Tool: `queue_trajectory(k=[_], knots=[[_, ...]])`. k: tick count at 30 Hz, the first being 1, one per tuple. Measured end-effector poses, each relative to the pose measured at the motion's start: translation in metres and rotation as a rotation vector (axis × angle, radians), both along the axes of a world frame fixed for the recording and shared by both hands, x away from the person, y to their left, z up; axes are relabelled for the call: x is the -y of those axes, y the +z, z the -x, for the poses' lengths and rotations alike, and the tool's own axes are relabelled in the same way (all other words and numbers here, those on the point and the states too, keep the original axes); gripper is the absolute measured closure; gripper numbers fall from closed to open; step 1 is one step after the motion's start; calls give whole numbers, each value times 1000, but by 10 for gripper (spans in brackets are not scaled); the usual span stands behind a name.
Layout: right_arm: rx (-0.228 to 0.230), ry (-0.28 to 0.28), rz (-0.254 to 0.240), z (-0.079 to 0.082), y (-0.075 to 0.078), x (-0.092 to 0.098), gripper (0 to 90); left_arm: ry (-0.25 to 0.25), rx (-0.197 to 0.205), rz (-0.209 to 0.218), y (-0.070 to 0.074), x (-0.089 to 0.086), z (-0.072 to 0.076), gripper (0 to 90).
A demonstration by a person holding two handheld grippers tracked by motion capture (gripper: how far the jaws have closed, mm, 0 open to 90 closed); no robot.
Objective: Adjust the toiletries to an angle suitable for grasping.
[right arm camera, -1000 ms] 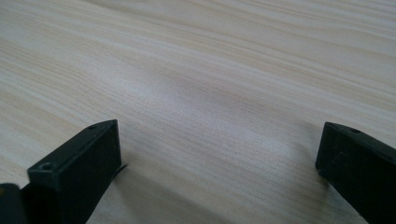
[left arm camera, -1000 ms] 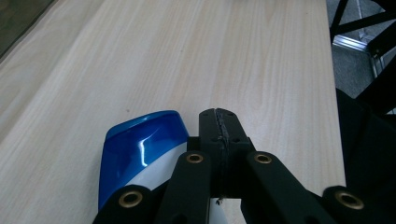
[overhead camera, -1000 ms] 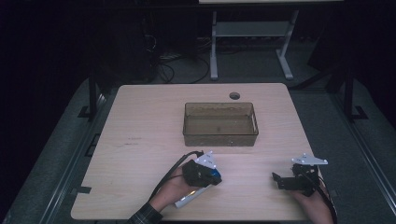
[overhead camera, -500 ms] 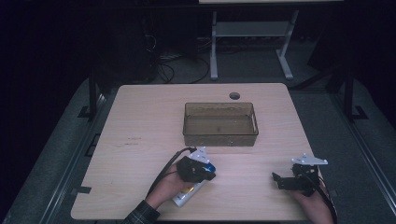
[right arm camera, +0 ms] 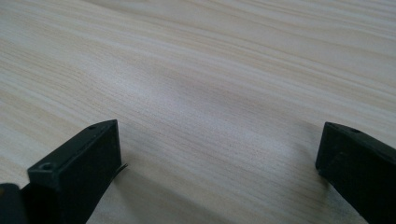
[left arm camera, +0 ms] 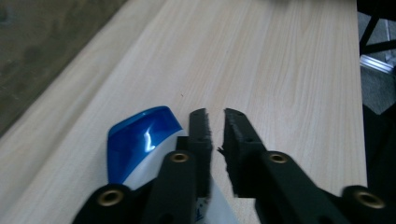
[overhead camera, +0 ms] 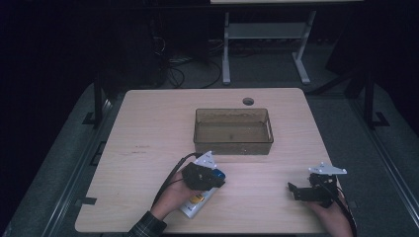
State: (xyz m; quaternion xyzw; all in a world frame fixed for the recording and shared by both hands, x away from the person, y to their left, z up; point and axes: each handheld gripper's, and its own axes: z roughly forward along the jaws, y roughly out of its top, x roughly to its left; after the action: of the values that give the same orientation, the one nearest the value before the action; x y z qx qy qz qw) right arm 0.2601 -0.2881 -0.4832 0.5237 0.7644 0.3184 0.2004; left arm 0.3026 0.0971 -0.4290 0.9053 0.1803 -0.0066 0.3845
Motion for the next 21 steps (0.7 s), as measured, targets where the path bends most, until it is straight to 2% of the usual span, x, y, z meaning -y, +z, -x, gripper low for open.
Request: queue_trajectory(k=[3,5,13,14,16,21], knots=[[0,0,0,0,0,0,0,20,-5,13,7,-4,0,698],[0,0,0,0,0,0,0,38,-1,-6,11,-7,0,642],[0,0,0,0,0,0,0,108,-8,-17,20,-17,-4,447],[0,0,0,0,0,0,0,118,-17,-23,20,-18,-4,422],[0,0,0,0,0,0,0,131,-6,-59,20,-20,-4,366],[0,0,0,0,0,0,0,165,-22,-96,19,-21,-6,260]])
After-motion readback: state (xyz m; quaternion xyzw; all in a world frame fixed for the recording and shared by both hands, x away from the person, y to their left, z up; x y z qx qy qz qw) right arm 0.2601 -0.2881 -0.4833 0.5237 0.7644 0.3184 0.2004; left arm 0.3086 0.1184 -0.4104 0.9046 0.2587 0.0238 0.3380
